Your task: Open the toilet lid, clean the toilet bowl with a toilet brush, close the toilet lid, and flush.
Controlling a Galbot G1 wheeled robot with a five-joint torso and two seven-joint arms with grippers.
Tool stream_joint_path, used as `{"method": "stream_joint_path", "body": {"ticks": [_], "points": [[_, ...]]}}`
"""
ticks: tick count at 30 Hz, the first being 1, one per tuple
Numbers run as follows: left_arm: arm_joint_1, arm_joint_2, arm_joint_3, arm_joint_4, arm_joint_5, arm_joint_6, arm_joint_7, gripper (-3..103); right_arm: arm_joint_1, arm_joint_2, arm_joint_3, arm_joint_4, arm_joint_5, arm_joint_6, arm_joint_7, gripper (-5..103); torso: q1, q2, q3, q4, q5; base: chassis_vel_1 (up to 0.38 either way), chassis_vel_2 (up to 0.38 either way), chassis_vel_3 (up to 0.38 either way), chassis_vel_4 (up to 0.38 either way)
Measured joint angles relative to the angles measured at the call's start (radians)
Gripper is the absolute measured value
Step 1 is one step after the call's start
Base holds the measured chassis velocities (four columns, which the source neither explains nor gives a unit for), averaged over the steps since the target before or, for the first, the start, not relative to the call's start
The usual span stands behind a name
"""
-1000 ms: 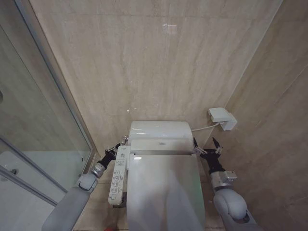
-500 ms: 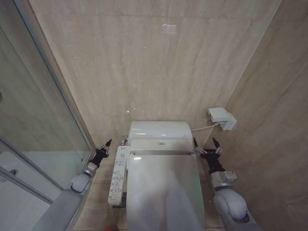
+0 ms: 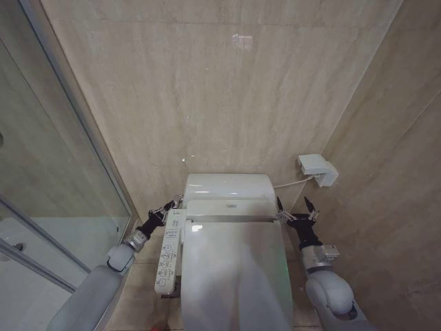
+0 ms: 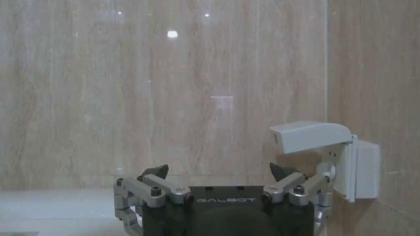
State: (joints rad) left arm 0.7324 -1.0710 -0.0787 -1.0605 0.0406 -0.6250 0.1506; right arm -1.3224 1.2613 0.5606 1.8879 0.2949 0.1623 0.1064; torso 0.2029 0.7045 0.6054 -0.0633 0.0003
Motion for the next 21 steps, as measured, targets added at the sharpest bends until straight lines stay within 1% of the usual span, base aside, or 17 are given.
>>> {"method": "stream_joint_path", "body": {"ticks": [3, 7, 18, 21], "points": [[0.000, 0.001, 0.007, 0.007, 0.000, -0.003, 0.006, 0, 0.000, 0.000, 0.000, 0.000, 0.000, 0.000, 0.000, 100, 0.000, 0.000, 0.000, 0.0000, 0.0000, 0.000, 0.000, 0.000, 0.000], [0.000, 0.000, 0.012, 0.024, 0.000, -0.007, 0.011, 0, 0.000, 0.000, 0.000, 0.000, 0.000, 0.000, 0.000, 100, 0.000, 0.000, 0.000, -0.0010, 0.0001, 0.000, 0.000, 0.000, 0.000], [-0.034, -0.027, 0.032, 0.086, 0.000, -0.010, 0.018, 0, 0.000, 0.000, 0.000, 0.000, 0.000, 0.000, 0.000, 100, 0.000, 0.000, 0.000, 0.0000, 0.0000, 0.000, 0.000, 0.000, 0.000], [-0.040, -0.032, 0.035, 0.093, 0.000, -0.010, 0.018, 0, 0.000, 0.000, 0.000, 0.000, 0.000, 0.000, 0.000, 100, 0.000, 0.000, 0.000, -0.0002, -0.0001, 0.000, 0.000, 0.000, 0.000]]}}
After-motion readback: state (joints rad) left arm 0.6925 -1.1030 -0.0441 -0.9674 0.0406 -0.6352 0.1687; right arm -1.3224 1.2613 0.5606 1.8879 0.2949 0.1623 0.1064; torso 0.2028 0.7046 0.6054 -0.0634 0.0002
